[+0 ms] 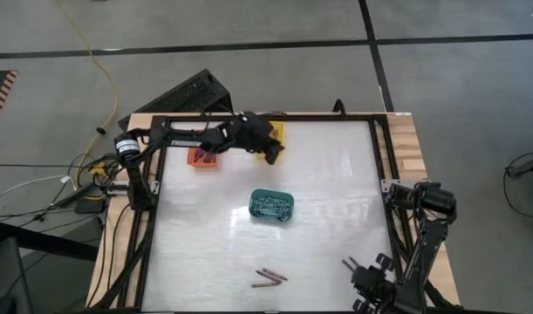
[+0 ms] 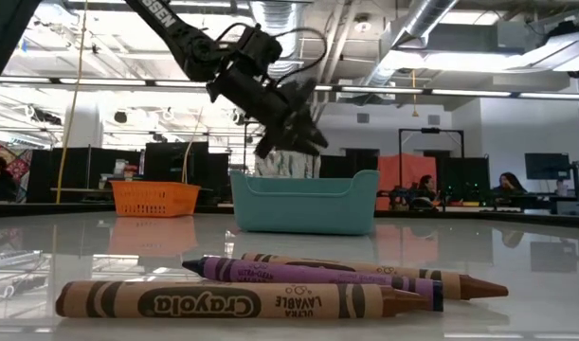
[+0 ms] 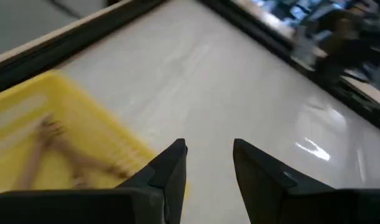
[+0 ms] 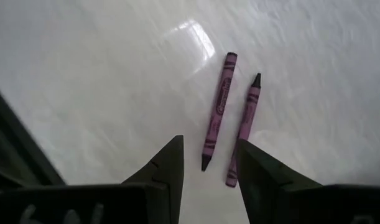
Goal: Sort crayons
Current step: Put the violet crayon into the orange bin
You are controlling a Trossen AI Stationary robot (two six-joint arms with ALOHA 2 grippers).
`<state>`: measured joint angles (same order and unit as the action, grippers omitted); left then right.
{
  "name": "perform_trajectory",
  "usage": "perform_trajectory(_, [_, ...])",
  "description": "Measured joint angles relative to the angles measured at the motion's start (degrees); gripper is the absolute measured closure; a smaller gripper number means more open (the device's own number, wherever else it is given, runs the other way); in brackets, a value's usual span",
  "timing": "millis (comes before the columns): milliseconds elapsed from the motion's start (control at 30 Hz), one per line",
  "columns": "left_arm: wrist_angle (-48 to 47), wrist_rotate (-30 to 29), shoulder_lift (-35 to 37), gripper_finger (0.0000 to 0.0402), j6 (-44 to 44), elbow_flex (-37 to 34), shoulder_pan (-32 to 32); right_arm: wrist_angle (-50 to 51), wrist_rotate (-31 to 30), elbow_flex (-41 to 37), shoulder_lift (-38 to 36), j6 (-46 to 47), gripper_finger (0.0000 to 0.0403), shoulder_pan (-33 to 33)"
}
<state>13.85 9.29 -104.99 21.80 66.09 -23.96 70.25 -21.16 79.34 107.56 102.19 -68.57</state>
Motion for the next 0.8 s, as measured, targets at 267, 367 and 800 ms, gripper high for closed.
perform_trajectory(267, [-10.69,0.23,0.02,0.0281,-9.99,7.32,9.41,-0.95,1.38,-2.85,0.54,2.55,0.0266,2.08])
perform_trajectory(367, [-14.17,-0.98,0.02,0.0281,-12.99,9.94,13.51,-3.70,1.97,-4.56,0.54,0.14,0.0266,3.50])
perform_trajectory(800, [-23.63,-3.62,0.09,0.0281,-18.09,18.74,24.30,-4.67,4.68,-5.70,0.41,-4.76,0.0266,6.90])
